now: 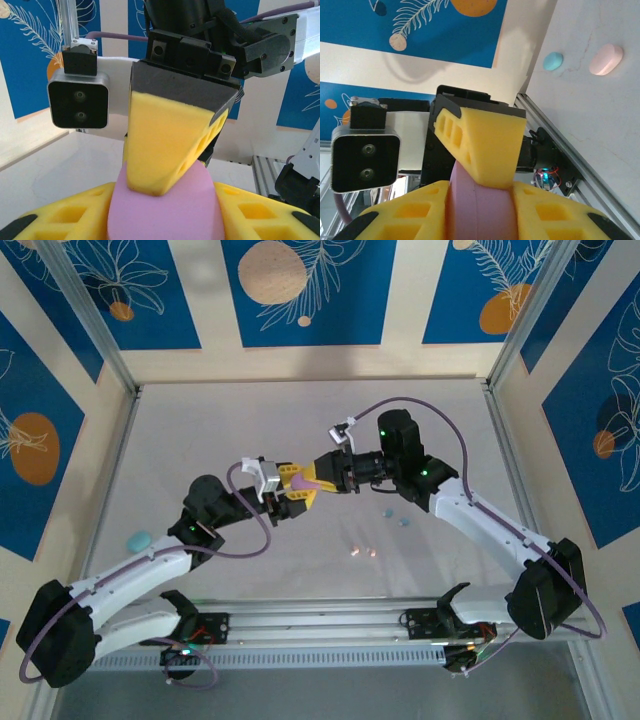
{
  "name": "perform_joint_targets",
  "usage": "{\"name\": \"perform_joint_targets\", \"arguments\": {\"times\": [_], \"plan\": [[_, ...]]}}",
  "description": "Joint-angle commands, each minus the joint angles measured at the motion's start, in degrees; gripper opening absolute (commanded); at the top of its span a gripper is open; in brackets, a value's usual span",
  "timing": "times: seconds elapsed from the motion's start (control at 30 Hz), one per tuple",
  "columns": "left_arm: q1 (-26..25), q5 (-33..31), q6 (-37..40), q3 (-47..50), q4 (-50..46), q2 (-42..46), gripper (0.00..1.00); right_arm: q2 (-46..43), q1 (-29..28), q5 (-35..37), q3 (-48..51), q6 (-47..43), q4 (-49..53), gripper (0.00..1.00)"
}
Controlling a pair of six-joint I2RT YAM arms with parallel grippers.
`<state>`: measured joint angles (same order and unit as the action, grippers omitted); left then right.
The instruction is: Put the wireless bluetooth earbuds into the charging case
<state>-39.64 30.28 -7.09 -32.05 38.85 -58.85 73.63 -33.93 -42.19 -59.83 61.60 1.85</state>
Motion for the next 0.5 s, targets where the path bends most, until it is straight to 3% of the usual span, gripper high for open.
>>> {"name": "perform_joint_targets", "arguments": {"times": [0.0,0.3,0.47], "plan": [[0.0,-2.2,0.9,-1.4,-2.5,0.1,0.53,-1.6,0.2,0.2,1.2,0.8,-1.6,0.22],[0.0,-4.2,2.5,-0.2,-5.1,1.8,0.74,-2.5,4.3,6.8,5.3,3.0,-3.9,0.21],[-0.1,-13.3,2.3,0.7,-9.9,6.0,0.78,-0.2,10.0,11.1,9.1,1.3,-5.2,0.21]]}}
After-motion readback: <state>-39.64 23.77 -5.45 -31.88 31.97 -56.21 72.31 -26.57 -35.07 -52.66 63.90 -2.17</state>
